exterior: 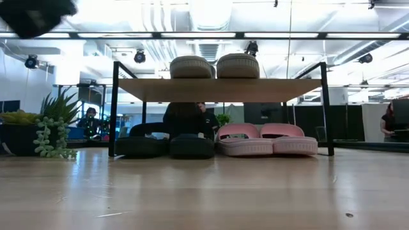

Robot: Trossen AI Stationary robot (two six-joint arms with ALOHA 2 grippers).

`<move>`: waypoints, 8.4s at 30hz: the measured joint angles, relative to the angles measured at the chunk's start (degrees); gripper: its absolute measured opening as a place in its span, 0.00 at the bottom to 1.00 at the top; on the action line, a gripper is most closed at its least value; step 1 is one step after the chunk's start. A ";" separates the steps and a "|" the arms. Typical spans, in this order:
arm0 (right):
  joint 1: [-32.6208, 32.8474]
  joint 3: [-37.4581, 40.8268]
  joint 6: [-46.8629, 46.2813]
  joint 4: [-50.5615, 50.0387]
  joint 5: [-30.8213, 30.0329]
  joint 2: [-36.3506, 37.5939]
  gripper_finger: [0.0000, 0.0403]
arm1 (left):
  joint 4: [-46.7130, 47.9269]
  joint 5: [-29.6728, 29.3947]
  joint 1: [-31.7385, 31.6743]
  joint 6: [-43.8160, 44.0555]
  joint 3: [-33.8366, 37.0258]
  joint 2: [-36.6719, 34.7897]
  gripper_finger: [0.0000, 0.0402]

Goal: Pick and place slides into the shelf
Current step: Return to Home Position

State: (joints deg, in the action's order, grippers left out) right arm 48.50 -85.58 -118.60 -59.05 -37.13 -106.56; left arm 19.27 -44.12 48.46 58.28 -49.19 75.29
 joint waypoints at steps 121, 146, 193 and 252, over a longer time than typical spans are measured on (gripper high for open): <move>-21.17 85.04 104.29 67.53 21.13 106.02 0.02 | -24.21 36.35 -43.25 -40.41 48.60 -71.04 0.00; -21.39 84.97 111.69 61.35 23.65 105.85 0.02 | -20.88 36.84 -43.23 -46.73 48.59 -68.03 0.00; -45.77 85.00 109.36 60.95 45.00 100.10 0.02 | -23.30 36.17 -43.23 -46.70 48.54 -68.20 0.00; -45.76 85.00 110.68 60.77 44.55 100.03 0.02 | -23.30 32.74 -43.25 -46.72 48.67 -67.89 0.00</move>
State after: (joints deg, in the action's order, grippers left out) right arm 2.75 -0.58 -7.92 1.72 7.42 -6.52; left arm -4.03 -11.38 5.21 11.56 -0.51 7.40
